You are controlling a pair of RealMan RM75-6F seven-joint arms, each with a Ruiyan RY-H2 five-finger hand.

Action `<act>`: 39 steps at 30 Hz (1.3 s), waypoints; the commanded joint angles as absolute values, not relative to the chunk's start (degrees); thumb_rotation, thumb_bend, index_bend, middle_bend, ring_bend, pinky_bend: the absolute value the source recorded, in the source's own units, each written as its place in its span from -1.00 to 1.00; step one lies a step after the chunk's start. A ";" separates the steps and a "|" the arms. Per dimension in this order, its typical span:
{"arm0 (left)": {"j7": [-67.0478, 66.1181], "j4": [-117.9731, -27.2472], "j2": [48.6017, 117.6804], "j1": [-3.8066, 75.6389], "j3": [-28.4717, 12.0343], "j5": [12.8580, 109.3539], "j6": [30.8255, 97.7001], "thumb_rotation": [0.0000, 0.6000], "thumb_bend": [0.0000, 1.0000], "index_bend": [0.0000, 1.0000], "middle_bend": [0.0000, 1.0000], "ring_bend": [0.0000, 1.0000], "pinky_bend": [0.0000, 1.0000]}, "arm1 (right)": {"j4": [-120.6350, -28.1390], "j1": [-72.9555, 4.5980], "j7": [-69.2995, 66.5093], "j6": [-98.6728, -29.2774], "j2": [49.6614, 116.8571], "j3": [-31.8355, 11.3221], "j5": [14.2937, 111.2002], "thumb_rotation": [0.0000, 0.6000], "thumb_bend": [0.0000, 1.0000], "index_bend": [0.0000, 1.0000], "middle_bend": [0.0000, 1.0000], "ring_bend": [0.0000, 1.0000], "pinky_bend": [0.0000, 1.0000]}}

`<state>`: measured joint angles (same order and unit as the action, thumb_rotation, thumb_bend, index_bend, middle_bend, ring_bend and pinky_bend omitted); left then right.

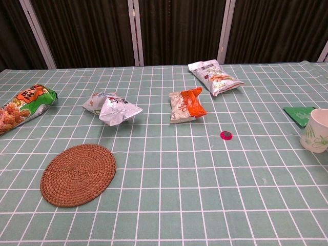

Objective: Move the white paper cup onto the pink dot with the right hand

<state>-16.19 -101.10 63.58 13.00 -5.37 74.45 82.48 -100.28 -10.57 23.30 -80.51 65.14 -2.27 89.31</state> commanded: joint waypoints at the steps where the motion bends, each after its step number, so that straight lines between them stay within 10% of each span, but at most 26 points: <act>1: -16.23 -101.28 63.44 12.94 -5.40 74.32 82.28 1.00 -1.00 -1.00 -1.00 -1.00 -1.00 | -100.12 -10.65 23.43 -80.17 65.30 -2.19 89.12 1.00 -1.00 -1.00 -1.00 -1.00 -1.00; 22: -20.08 -104.66 61.02 12.90 -6.24 72.72 81.66 1.00 -1.00 -1.00 -1.00 -1.00 -1.00 | -90.30 -24.75 44.07 -58.60 74.25 -1.78 92.33 1.00 -1.00 -1.00 -1.00 -1.00 -1.00; 39: -22.31 -103.44 62.73 13.29 -6.31 71.98 81.14 1.00 -1.00 -1.00 -1.00 -1.00 -1.00 | -72.51 -27.45 65.52 -54.71 84.64 -3.17 84.95 1.00 -1.00 -1.00 -1.00 -1.00 -1.00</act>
<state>-22.29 -103.44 62.71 13.28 -6.32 71.96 81.13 -74.20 -27.25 64.00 -54.95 83.42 -2.97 86.22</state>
